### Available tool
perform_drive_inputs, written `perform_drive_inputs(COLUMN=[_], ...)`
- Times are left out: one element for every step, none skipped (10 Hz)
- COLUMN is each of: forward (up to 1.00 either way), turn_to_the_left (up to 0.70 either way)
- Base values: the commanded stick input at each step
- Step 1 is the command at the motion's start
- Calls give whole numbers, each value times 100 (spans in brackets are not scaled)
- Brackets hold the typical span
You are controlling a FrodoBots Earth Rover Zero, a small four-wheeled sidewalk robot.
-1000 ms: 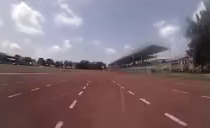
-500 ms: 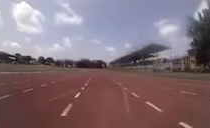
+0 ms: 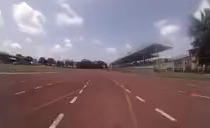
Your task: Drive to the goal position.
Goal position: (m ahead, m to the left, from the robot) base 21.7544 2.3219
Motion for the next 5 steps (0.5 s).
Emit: perform_drive_inputs(forward=[70,70,70,70,70], turn_to_the_left=[0,0,0,0,0])
